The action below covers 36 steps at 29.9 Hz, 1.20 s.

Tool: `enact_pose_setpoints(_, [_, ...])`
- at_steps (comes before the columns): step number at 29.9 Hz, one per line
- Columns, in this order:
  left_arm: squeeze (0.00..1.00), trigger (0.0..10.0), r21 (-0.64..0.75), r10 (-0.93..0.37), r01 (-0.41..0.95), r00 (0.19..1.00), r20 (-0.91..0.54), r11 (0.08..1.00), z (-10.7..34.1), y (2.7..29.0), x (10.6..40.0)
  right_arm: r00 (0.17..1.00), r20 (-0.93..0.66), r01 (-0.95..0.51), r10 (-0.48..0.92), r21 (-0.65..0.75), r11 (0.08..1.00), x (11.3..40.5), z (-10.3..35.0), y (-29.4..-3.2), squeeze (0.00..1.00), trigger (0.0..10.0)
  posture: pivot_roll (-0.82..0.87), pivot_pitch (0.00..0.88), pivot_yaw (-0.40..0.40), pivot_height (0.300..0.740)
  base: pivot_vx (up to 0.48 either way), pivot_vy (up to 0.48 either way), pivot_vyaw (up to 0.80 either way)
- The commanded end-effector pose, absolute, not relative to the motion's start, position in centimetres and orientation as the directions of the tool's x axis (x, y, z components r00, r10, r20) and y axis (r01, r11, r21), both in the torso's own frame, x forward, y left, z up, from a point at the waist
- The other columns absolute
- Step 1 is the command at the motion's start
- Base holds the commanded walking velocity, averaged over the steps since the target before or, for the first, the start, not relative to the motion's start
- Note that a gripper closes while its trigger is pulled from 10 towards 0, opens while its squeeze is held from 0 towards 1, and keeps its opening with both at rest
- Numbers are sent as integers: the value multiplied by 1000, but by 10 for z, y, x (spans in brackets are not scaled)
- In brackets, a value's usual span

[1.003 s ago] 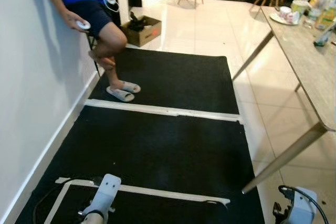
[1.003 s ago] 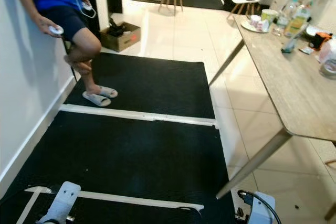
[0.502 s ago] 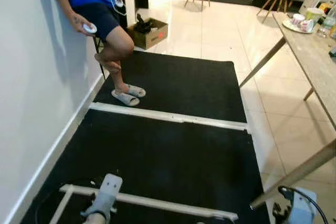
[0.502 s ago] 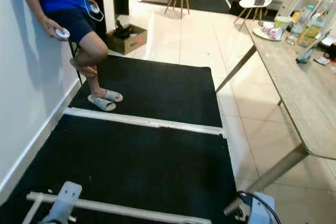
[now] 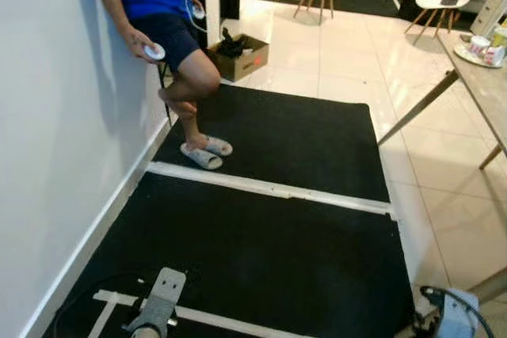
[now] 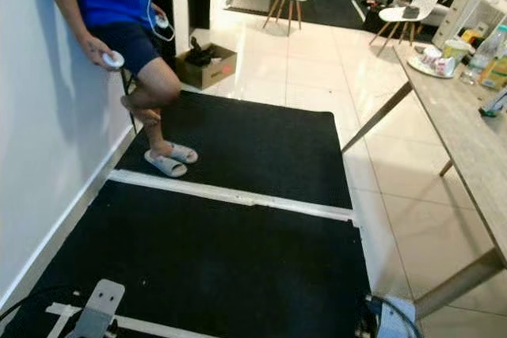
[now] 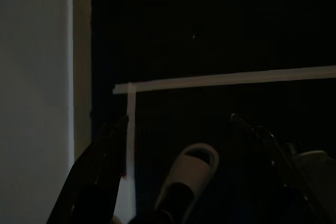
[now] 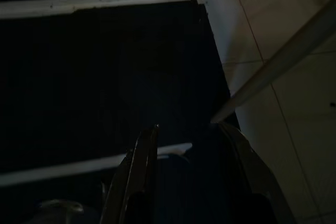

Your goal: Restocking fridge

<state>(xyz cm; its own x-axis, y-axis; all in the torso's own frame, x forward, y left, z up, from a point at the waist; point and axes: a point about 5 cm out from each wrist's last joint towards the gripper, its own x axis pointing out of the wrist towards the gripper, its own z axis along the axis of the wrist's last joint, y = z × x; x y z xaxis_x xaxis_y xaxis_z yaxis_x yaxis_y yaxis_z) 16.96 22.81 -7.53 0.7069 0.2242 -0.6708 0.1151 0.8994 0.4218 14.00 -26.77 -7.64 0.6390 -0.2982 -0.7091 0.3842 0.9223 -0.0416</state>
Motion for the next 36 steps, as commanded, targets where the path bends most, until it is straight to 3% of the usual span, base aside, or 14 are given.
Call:
enact_pose_setpoints(1, [0, 10000, 413, 215, 119, 708, -673, 903, -76, 225, 170, 629, -712, 400, -311, -46, 916, 137, -76, -272, 0, 10000, -29, 0, -73, 740, 259, 0, -425])
enact_pose_setpoints(16, [0, 10000, 410, 209, 123, 709, -673, 904, -76, 223, 170, 626, -715, 401, -312, -48, 915, 137, -77, -271, 0, 10000, -33, 0, -72, 740, 259, 0, -422])
enact_pose_setpoints(36, [0, 10000, 409, 205, 126, 712, -672, 904, -76, 222, 170, 624, -716, 400, -311, -49, 915, 136, -77, -272, 0, 10000, -31, 0, -74, 740, 257, 0, 0])
